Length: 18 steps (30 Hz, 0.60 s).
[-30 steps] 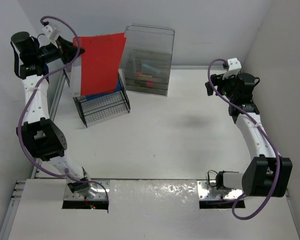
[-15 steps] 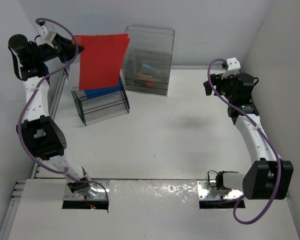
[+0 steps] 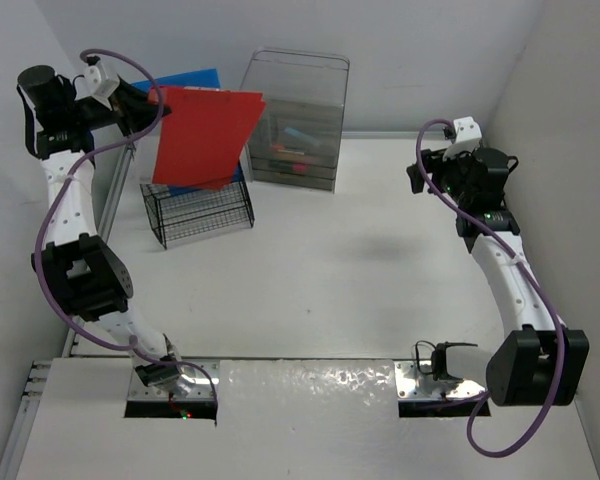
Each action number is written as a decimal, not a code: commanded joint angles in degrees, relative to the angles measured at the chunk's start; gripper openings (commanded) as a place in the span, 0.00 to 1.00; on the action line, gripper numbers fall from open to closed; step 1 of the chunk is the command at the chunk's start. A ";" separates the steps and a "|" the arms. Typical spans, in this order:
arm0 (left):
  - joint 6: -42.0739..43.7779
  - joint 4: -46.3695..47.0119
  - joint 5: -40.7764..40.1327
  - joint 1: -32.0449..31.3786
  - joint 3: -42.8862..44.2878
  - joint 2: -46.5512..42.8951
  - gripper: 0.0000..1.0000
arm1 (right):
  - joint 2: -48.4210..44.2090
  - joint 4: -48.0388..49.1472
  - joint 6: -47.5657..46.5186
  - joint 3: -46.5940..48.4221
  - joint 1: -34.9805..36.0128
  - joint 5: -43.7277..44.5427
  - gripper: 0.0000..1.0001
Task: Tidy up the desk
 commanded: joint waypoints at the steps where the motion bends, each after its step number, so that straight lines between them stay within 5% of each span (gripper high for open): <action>1: 15.33 -10.04 6.57 0.54 3.89 -0.26 0.00 | -2.03 1.18 0.49 1.49 0.40 0.44 0.72; 6: 21.25 -22.17 5.09 -0.42 11.10 1.76 0.00 | -1.95 1.44 1.11 1.58 0.75 0.53 0.72; 9: 20.29 -20.54 0.61 -2.00 11.65 0.46 0.00 | -2.04 1.62 1.20 1.58 1.01 0.70 0.72; 10: 13.32 -16.61 -0.54 -2.35 8.60 -0.51 0.00 | -2.04 1.62 1.20 1.58 1.10 0.79 0.72; 11: 5.33 1.44 -4.73 -2.88 5.35 -1.74 0.00 | -1.95 1.53 1.28 1.58 1.27 0.88 0.72; 12: -14.93 16.16 -8.42 -3.06 -4.26 -5.23 0.00 | -2.04 1.45 1.11 1.66 1.28 1.06 0.72; 13: -24.45 30.14 -11.16 -2.97 -9.14 -6.83 0.00 | -1.95 1.18 0.93 1.75 1.28 1.41 0.72; 14: -32.55 53.60 -12.32 -2.19 -12.67 -7.28 0.00 | -1.95 1.09 0.85 1.75 1.28 1.58 0.72; 15: -44.29 59.49 -11.72 -1.92 -12.62 -5.81 0.00 | -1.95 1.09 0.67 1.75 1.28 1.67 0.72; 18: -49.67 60.60 -10.83 -2.27 -9.02 -2.55 0.00 | -1.86 0.57 0.14 2.19 1.28 1.59 0.72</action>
